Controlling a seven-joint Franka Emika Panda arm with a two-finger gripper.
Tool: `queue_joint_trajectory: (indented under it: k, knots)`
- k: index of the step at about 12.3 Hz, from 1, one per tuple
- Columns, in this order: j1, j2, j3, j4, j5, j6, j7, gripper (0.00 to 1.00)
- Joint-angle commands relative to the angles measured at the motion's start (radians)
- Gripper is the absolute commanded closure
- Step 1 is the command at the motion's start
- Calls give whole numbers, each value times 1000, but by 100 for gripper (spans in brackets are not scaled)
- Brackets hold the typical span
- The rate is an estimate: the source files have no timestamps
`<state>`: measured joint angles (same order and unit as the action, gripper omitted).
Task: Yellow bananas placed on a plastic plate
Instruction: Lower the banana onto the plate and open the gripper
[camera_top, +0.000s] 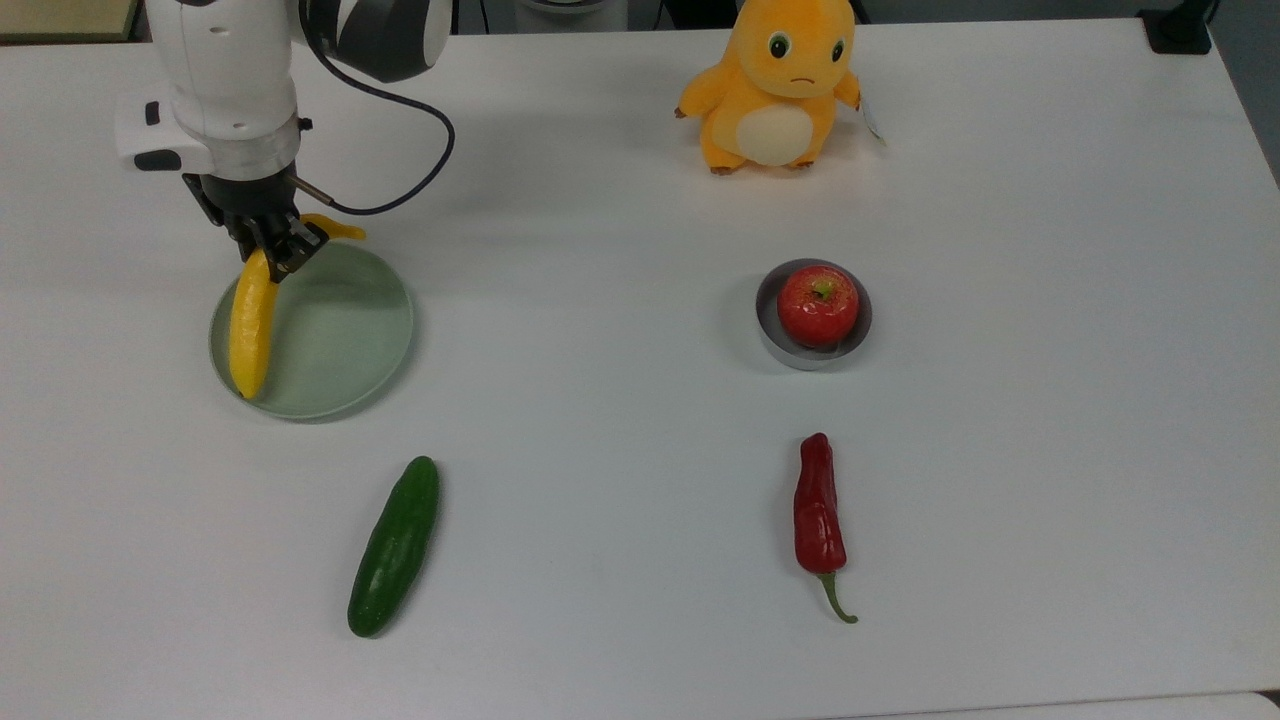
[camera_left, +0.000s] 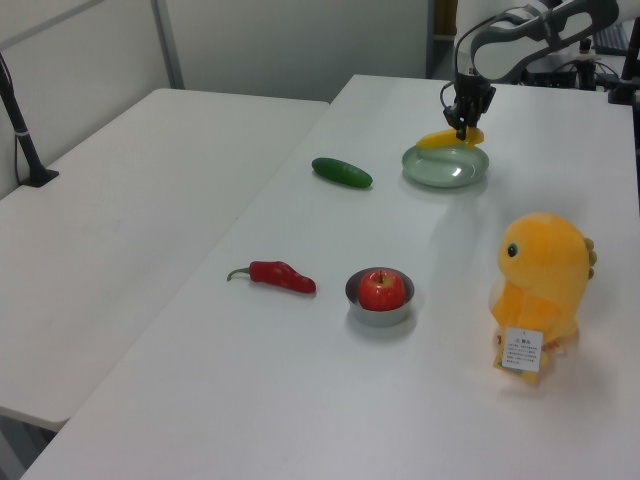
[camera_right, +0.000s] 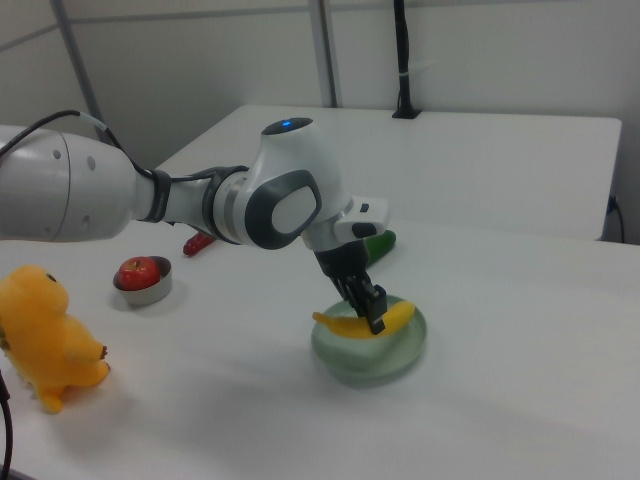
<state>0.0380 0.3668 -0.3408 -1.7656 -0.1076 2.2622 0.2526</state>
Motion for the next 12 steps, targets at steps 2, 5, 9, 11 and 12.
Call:
queue_joint_trajectory:
  k: [2,5,9,11,12]
  knots:
    - [19,-23,-4,-49,-26,62,54,98]
    - [17,-26,-4,-60,-26,60,57,41]
    - [23,-26,-4,-63,-27,56,85,0]
    - [25,-35,-4,-58,-27,50,86,0]
    - [25,-51,-4,-55,-27,46,86,0]
